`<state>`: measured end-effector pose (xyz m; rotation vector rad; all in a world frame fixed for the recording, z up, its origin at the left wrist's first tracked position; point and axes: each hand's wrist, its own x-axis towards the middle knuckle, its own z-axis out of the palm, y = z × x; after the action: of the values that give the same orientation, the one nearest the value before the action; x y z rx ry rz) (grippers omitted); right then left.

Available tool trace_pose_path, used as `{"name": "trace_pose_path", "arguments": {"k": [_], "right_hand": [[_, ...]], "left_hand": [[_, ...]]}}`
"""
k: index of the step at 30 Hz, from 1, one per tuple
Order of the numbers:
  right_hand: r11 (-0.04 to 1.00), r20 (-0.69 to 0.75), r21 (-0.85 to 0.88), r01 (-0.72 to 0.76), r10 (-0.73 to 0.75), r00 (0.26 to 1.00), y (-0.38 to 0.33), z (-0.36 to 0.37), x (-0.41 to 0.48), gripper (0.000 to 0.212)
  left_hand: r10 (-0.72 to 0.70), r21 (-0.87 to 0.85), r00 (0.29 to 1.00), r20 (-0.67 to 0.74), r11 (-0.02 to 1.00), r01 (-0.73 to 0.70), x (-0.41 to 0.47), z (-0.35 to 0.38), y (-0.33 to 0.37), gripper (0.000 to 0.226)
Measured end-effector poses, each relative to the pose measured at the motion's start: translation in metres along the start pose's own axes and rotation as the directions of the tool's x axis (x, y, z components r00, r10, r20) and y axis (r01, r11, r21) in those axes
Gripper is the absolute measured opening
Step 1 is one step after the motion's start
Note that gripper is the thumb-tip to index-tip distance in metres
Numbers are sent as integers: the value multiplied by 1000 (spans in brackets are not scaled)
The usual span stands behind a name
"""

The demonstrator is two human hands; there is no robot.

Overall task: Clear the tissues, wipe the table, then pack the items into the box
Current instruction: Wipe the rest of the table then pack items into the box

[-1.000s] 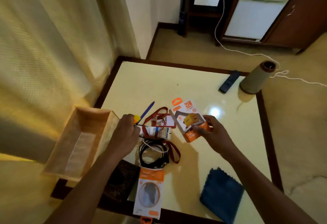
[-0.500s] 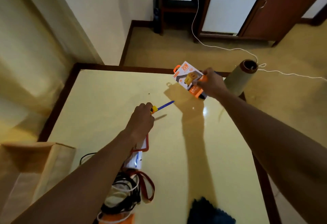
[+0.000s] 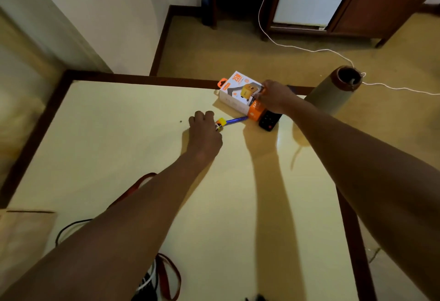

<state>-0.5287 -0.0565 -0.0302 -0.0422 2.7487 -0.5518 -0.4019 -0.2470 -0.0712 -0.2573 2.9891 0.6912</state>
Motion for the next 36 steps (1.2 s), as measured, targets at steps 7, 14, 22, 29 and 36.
{"name": "trace_pose_path", "arguments": {"k": [7, 14, 22, 29, 36], "right_hand": [[991, -191, 114, 70, -47, 981, 4, -1, -44, 46], [936, -250, 293, 196, -123, 960, 4, 45, -167, 43], [861, 61, 476, 181, -237, 970, -49, 125, -329, 39], [917, 371, 392, 69, -226, 901, -126, 181, -470, 73], [964, 286, 268, -7, -72, 956, -176, 242, -525, 135]], "left_hand": [[19, -137, 997, 80, 991, -8, -6, -7, 4, 71], [-28, -260, 995, -95, 966, 2, -83, -65, -62, 40], [-178, -235, 981, -82, 960, 155, -242, -149, -159, 28], [-217, -96, 970, 108, 969, 228, -377, -179, -213, 47], [-200, 150, 953, 226, 974, 169, -423, -157, -226, 108]]}}
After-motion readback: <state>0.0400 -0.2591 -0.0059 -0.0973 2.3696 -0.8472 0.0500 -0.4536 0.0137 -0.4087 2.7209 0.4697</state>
